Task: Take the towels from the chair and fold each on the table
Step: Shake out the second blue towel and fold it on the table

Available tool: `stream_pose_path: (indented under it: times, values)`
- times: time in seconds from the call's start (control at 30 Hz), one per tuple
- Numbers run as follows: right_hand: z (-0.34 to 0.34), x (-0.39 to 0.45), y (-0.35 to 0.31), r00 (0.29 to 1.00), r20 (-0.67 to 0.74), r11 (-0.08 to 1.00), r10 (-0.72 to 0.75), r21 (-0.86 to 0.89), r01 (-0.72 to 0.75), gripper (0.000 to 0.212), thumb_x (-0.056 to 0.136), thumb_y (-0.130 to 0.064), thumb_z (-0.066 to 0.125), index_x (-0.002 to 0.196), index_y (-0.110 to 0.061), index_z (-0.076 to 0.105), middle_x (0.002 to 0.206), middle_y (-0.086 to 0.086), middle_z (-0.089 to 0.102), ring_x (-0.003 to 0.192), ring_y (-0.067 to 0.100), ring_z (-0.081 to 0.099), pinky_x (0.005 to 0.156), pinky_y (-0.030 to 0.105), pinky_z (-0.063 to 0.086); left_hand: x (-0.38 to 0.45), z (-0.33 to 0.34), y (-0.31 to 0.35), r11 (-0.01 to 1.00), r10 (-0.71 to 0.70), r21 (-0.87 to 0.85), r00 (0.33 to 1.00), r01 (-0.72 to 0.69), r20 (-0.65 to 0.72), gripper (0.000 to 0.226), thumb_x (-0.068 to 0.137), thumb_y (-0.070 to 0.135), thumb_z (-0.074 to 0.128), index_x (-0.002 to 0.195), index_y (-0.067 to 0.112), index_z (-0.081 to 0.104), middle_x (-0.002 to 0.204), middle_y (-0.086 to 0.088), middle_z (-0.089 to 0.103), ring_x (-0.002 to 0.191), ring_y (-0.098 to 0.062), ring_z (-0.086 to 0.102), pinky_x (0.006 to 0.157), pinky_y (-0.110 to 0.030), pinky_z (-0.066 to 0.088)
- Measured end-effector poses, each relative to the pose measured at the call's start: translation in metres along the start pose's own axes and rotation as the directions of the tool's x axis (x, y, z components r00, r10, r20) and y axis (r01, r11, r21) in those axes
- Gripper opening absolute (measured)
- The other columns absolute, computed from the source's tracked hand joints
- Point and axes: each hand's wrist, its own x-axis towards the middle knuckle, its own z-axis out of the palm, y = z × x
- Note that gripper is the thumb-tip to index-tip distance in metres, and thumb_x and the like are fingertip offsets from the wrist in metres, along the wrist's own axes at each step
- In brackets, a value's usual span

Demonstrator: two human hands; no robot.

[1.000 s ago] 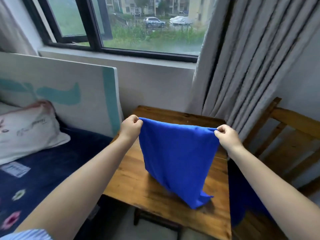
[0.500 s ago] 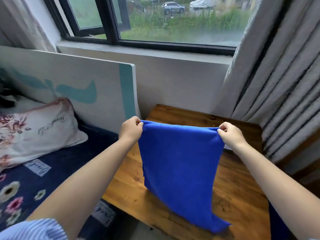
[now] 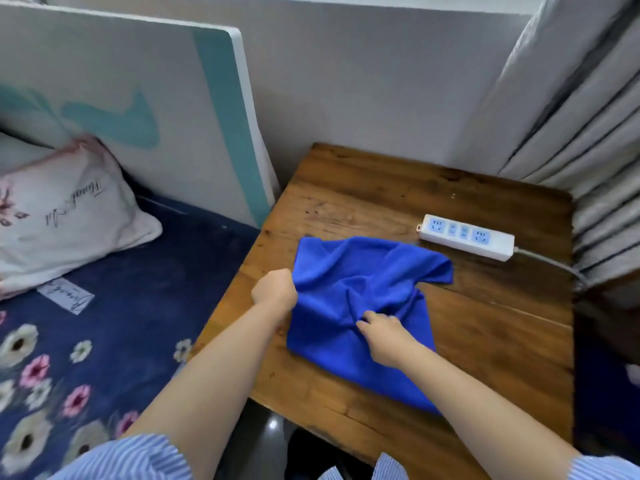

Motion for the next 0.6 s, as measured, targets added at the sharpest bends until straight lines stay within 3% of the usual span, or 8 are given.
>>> stream_pose_path:
  times: [0.03,0.1,0.2,0.27,0.33,0.43,0.5,0.6]
  values:
    - [0.015,-0.003,-0.004,0.998,0.068,0.998,-0.013,0.064,0.008,0.034,0.086,-0.002,0.041,0.118,-0.002,0.051,0.133,0.014,0.043,0.112,0.032,0.051,0.088,0.037,0.041,0.001,0.008,-0.003,1.0,0.001,0.012,0.999,-0.001,0.032,0.023,0.096,0.013,0.044,0.116,0.009,0.054,0.129,-0.01,0.055,0.12,-0.029,0.052,0.091,-0.034,0.045]
    - [0.036,-0.008,-0.003,0.999,0.027,0.979,0.033,0.199,-0.037,0.033,0.084,0.001,0.039,0.112,0.001,0.056,0.128,0.015,0.049,0.106,0.034,0.054,0.084,0.037,0.045,0.002,0.023,-0.012,1.0,-0.006,0.02,0.996,0.004,0.091,0.023,0.094,0.01,0.044,0.114,0.009,0.055,0.128,-0.01,0.055,0.119,-0.03,0.053,0.09,-0.034,0.046]
    - [0.048,-0.005,0.01,0.94,-0.263,0.909,0.218,0.405,-0.097,0.025,0.078,-0.005,0.042,0.079,0.001,0.067,0.081,0.015,0.066,0.069,0.033,0.065,0.054,0.032,0.053,0.002,0.036,-0.025,0.999,-0.031,-0.032,0.989,0.036,0.141,0.024,0.087,0.006,0.044,0.108,0.008,0.057,0.121,-0.01,0.058,0.112,-0.031,0.055,0.088,-0.034,0.047]
    - [0.05,-0.004,0.021,0.887,-0.326,0.876,0.326,0.458,-0.153,0.023,0.073,-0.008,0.044,0.061,-0.004,0.064,0.058,0.01,0.062,0.049,0.03,0.061,0.039,0.031,0.049,0.003,0.041,-0.033,0.995,-0.036,-0.089,0.989,0.049,0.141,0.02,0.086,0.004,0.043,0.1,0.009,0.056,0.116,-0.011,0.059,0.109,-0.031,0.056,0.082,-0.034,0.046]
    - [0.046,-0.003,0.022,0.868,-0.352,0.893,0.351,0.406,-0.197,0.012,0.063,-0.003,0.054,0.059,-0.006,0.065,0.056,0.007,0.063,0.048,0.031,0.061,0.037,0.035,0.048,0.006,0.044,-0.043,0.987,-0.033,-0.15,0.992,0.052,0.125,0.013,0.085,0.003,0.045,0.078,0.013,0.049,0.107,-0.012,0.06,0.101,-0.031,0.055,0.072,-0.031,0.04]
    - [0.043,-0.001,0.018,0.89,-0.346,0.945,0.296,0.239,-0.221,0.02,0.043,-0.007,0.062,0.061,-0.015,0.067,0.064,-0.002,0.065,0.056,0.024,0.063,0.038,0.025,0.035,0.009,0.047,-0.055,0.971,-0.051,-0.226,0.994,0.073,0.1,0.031,0.084,0.006,0.052,0.061,0.02,0.036,0.088,-0.007,0.054,0.083,-0.026,0.047,0.067,-0.026,0.034]
    - [0.044,0.001,0.011,0.904,-0.309,0.952,0.297,0.17,-0.255,0.028,0.032,-0.008,0.073,0.056,-0.018,0.063,0.061,-0.004,0.061,0.056,0.021,0.062,0.045,0.024,0.027,0.011,0.044,-0.059,0.967,-0.042,-0.246,0.995,0.062,0.088,0.022,0.085,0.009,0.055,0.066,0.017,0.047,0.086,-0.004,0.053,0.083,-0.025,0.048,0.068,-0.025,0.035]
    - [0.047,0.002,0.006,0.89,-0.285,0.933,0.357,0.164,-0.322,0.039,0.021,-0.011,0.086,0.049,-0.017,0.06,0.053,-0.001,0.057,0.05,0.023,0.058,0.043,0.027,0.038,0.013,0.037,-0.062,0.968,-0.001,-0.25,0.998,0.017,0.064,0.004,0.086,0.012,0.057,0.084,0.012,0.06,0.086,-0.004,0.055,0.089,-0.027,0.054,0.069,-0.026,0.036]
